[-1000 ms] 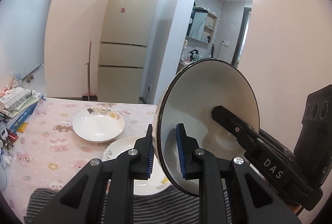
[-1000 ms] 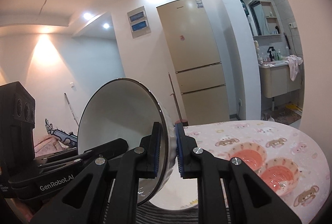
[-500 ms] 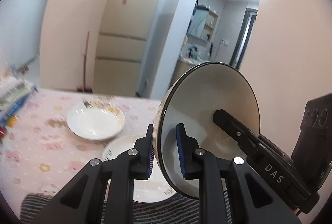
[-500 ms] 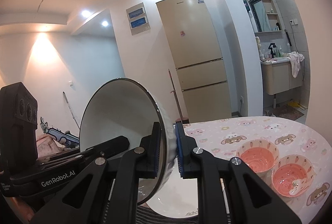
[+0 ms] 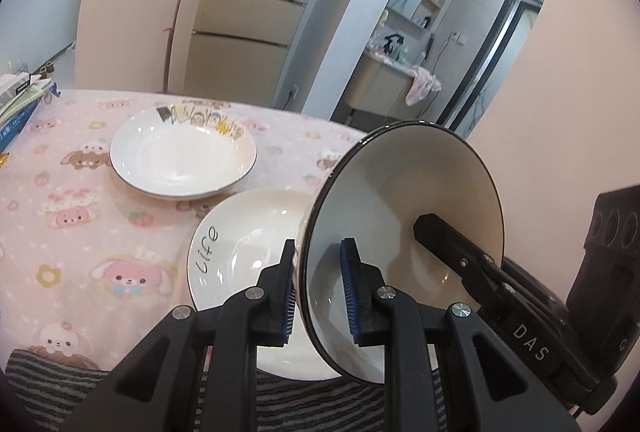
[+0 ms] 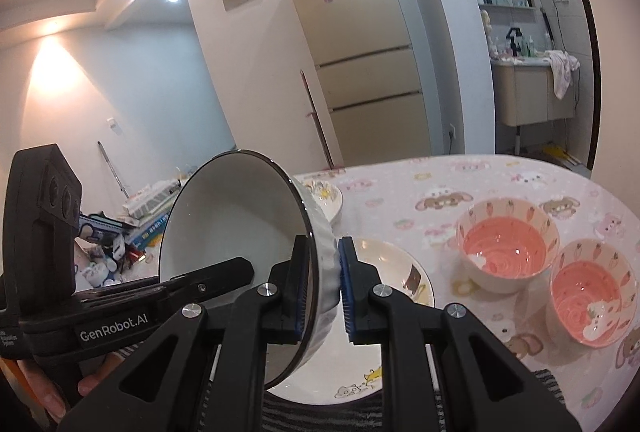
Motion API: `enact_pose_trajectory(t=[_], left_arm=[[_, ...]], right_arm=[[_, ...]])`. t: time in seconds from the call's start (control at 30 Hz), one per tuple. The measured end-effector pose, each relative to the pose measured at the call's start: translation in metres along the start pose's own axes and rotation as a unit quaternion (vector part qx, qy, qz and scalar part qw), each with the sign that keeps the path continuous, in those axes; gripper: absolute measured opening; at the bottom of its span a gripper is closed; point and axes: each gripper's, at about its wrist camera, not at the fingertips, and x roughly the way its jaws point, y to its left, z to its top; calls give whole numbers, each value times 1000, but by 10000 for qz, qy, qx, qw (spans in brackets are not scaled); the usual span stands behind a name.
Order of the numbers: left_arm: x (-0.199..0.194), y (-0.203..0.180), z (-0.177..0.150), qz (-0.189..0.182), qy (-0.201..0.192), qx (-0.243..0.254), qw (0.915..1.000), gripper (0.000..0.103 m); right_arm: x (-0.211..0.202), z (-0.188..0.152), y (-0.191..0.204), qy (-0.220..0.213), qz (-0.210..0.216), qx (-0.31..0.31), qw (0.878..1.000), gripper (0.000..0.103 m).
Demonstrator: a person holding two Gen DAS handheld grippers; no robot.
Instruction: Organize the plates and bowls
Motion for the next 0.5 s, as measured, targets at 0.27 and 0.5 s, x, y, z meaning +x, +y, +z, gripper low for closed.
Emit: enact_pose_trajectory(t=[0.27, 0.5], left_arm=[[36, 17, -14, 86, 583, -256, 9979, 24], [44, 22, -18, 145, 731, -276, 9968, 25]], right_arm=[[27, -15, -8, 661, -227, 157, 9974, 15], [33, -21, -1, 853, -416, 41, 9955, 15]])
